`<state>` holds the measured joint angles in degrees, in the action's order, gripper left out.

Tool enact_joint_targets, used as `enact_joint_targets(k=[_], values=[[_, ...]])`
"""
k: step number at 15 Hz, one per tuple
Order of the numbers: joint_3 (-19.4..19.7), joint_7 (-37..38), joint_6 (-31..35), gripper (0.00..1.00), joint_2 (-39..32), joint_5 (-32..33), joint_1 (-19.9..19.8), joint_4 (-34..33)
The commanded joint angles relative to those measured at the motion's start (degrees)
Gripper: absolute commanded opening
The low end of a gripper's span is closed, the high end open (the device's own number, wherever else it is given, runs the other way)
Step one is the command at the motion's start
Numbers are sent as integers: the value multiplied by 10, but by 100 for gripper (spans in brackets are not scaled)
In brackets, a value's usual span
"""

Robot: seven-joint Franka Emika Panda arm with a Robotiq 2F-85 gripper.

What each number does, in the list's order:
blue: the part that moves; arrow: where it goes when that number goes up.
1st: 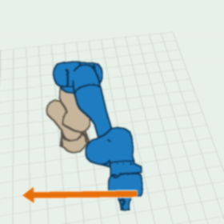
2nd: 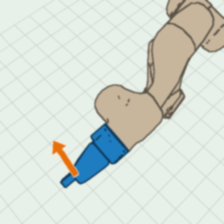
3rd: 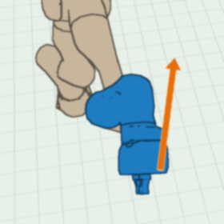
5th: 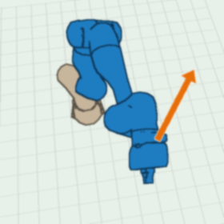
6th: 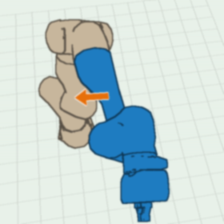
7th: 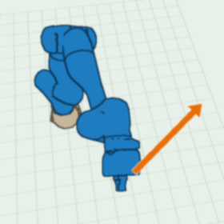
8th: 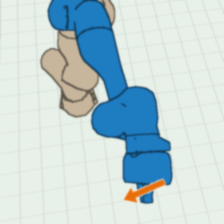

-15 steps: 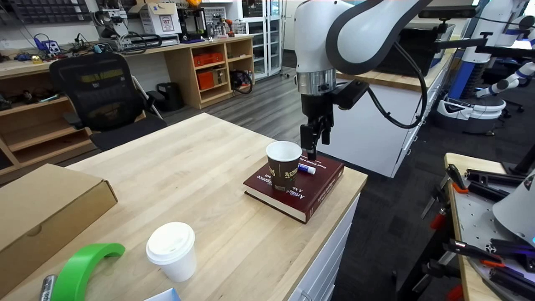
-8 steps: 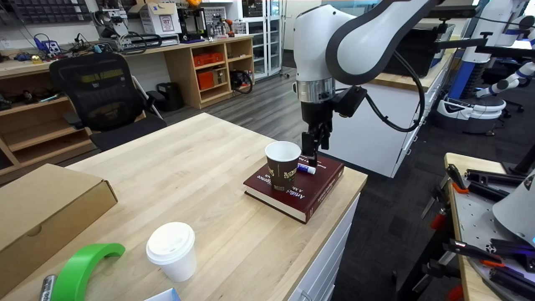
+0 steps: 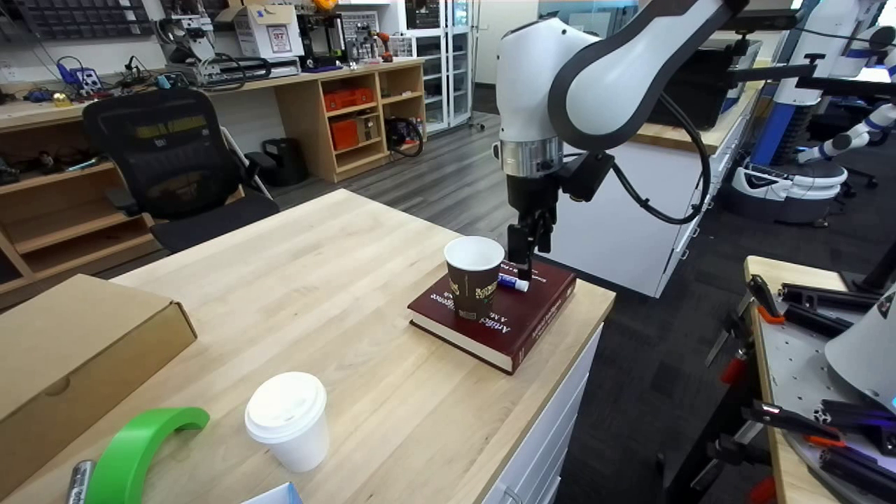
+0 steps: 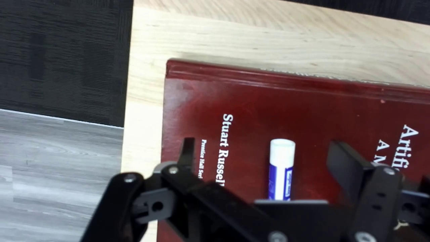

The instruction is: Put the marker in the cup

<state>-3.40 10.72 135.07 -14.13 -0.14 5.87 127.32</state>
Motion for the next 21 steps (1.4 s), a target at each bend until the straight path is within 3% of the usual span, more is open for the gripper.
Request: enact_joint_targets(k=[1,12,21], values=[[7,-5,18,100,15,5,-5,18],[21,-3,-18,100,-15,10,-12,-52],[26,-2,-81,100,-89,27,-8,-172]])
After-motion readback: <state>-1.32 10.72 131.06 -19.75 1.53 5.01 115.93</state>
